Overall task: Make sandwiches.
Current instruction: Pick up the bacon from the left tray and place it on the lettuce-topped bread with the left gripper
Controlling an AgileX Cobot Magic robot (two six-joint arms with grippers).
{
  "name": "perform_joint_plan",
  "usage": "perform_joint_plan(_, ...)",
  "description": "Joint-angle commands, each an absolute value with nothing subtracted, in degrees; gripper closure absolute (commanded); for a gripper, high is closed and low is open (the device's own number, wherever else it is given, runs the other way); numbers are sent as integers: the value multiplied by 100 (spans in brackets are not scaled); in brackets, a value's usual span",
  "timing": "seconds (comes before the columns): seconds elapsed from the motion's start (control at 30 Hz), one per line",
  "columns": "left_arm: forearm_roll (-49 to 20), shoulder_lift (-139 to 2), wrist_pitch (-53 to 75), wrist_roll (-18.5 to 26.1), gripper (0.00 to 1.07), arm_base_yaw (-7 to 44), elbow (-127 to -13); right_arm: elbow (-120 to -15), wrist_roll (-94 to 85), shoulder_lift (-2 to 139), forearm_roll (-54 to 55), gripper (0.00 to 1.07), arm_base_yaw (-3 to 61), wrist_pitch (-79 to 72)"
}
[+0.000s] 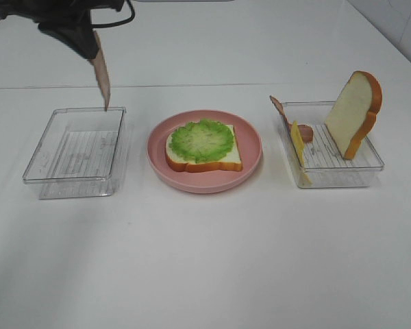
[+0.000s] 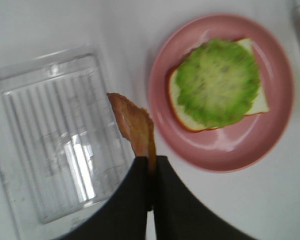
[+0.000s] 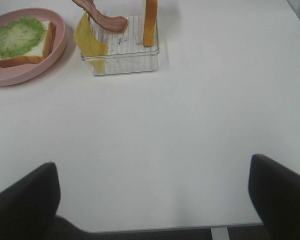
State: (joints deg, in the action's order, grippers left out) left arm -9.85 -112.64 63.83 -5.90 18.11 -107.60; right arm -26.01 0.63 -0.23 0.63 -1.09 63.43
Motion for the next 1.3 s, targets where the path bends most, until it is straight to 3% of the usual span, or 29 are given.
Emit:
perform_joint_plan(0.03, -1461, -11579, 6142, -521, 107, 2063, -11133, -2584, 69, -195, 80, 9, -143, 6297)
perform_joint_plan(0.5, -2492, -12995, 5787, -149, 107, 2739, -12319, -2584, 69, -195, 80, 9, -143, 6297)
perform_joint_plan(0.9, -3220, -13722, 5626, 0, 107, 2928, -12972, -2584, 69, -195, 80, 9, -143, 6297)
perform_joint_plan(0.97, -3432, -13854, 5546, 235, 107, 2934, -13023, -2584, 69, -195, 80, 9, -143, 6297)
perform_joint_plan(1.3, -3369, -13900, 5695, 453, 107, 2928, -13023, -2584, 69, -195, 80, 9, -143, 6297)
